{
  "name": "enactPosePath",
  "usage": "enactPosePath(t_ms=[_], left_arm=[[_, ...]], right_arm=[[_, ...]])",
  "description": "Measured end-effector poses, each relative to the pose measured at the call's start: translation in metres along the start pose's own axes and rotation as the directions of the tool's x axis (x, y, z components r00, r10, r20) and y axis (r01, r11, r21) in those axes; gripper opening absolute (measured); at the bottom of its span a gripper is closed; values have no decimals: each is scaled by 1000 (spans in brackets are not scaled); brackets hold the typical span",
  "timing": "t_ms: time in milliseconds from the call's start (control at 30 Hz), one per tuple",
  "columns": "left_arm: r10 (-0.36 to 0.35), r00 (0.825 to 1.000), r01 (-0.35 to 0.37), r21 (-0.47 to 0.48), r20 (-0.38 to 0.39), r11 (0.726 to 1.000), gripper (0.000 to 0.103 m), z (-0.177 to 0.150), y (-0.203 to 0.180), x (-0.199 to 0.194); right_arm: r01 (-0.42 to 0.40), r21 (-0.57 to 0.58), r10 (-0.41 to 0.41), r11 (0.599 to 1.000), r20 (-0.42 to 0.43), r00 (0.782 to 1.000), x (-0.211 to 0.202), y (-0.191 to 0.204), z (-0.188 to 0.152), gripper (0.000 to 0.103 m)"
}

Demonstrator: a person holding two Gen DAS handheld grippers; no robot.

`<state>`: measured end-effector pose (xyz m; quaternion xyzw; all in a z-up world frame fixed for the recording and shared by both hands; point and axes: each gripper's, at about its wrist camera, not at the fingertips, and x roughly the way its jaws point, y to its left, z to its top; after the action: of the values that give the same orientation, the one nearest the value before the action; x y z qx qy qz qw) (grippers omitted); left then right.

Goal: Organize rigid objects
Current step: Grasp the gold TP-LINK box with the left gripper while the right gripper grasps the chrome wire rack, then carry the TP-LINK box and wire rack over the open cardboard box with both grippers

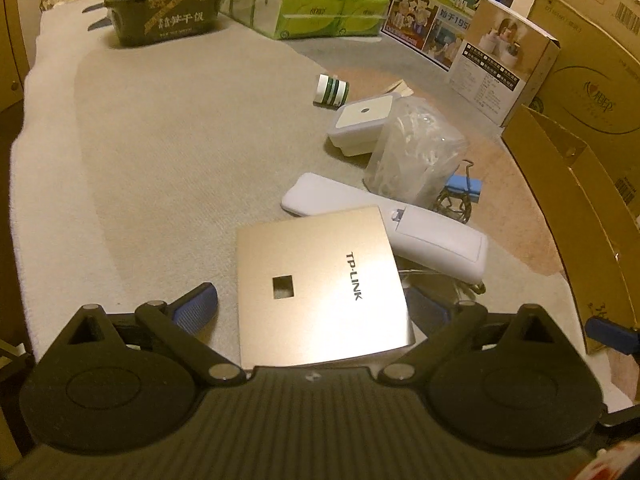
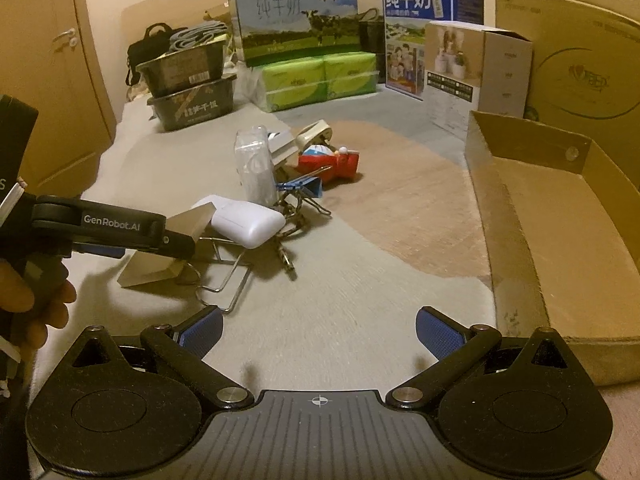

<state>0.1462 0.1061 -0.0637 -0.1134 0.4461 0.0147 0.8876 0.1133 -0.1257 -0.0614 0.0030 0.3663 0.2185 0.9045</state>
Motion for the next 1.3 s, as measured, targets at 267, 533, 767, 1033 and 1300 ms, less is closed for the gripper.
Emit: enactPosePath(t_ms=[267, 533, 767, 1033, 1300], left_arm=[[-29, 1000, 29, 16, -2, 999, 91, 2, 3, 0], [14, 1000, -16, 88, 22, 996, 90, 1, 15, -16], [44, 999, -47, 134, 29, 990, 90, 0, 21, -22], [40, 999, -44, 127, 32, 991, 90, -5, 27, -27], [-11, 1000, 7, 155, 24, 988, 90, -26, 5, -35]], right_arm=[[-20, -33, 20, 999, 4, 1000, 11, 1, 5, 102], [-112, -81, 113, 990, 20, 993, 21, 11, 10, 102], [-181, -111, 181, 977, -12, 983, 41, 40, 7, 76], [-138, -89, 135, 986, -30, 990, 59, 54, 6, 31], [-98, -44, 96, 994, -50, 994, 21, 20, -13, 28]])
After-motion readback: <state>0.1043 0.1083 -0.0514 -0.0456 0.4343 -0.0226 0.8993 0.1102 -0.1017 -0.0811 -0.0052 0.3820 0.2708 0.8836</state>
